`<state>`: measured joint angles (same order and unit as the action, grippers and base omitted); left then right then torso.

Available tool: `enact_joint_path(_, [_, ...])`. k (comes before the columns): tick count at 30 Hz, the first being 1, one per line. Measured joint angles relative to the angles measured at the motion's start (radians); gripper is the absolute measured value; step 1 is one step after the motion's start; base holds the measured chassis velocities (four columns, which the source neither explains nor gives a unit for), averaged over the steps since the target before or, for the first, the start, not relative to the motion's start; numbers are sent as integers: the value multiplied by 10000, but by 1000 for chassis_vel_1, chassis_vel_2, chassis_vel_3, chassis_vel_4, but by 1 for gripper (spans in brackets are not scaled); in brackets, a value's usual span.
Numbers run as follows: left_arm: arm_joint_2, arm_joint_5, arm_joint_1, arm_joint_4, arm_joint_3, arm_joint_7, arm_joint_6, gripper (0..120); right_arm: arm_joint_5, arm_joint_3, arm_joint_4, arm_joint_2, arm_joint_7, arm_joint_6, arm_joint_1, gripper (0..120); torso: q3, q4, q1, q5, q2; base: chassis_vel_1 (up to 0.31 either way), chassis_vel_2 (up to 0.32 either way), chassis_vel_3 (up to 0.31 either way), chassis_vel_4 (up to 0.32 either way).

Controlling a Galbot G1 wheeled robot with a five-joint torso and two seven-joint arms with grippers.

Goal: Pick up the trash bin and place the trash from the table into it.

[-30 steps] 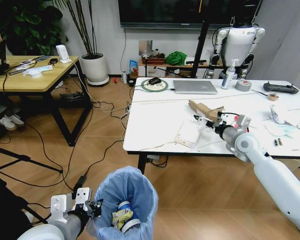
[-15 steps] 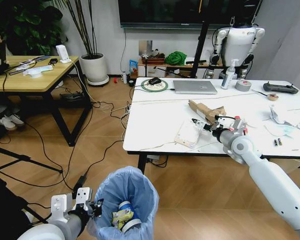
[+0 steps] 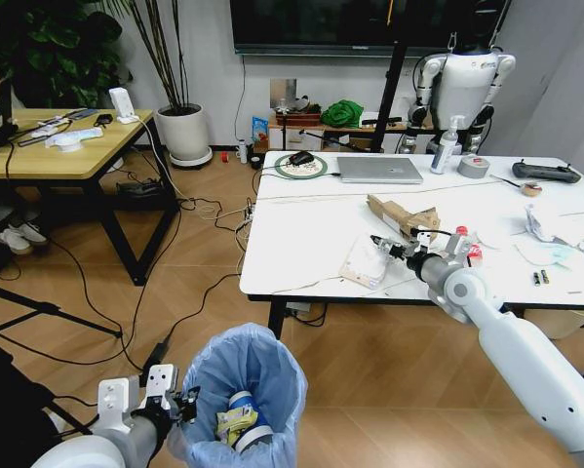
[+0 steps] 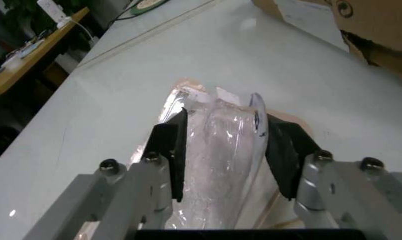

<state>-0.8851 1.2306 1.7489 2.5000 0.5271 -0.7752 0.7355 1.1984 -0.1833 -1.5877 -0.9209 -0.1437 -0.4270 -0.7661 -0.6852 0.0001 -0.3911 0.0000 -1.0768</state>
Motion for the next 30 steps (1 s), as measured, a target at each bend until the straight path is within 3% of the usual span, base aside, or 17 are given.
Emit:
enact_joint_path(7, [-31,-88,31,0,17,-7,0,0,-277,-49,-247,15,14,99,-152,4,0,0,0,-1,0,0,0,0,0])
enact_joint_path(15, [-77,-196,135,0,42,-11,0,0,-408,-121,-642,-2,12,145,-244,0,0,-1,0,1,0,0,0,0,0])
enact_joint_path(23, [-189,-261,175,0,40,-15,-1,0,410,-287,-3390,258,-486,2,-261,0,0,0,0,-2,0,0,0,0,0])
enact_joint_path(30, [-301,-244,20,0,-15,-15,-6,0,1199,195,-6844,593,-1070,-466,-697,0,2,0,1,0,0,0,0,0,0])
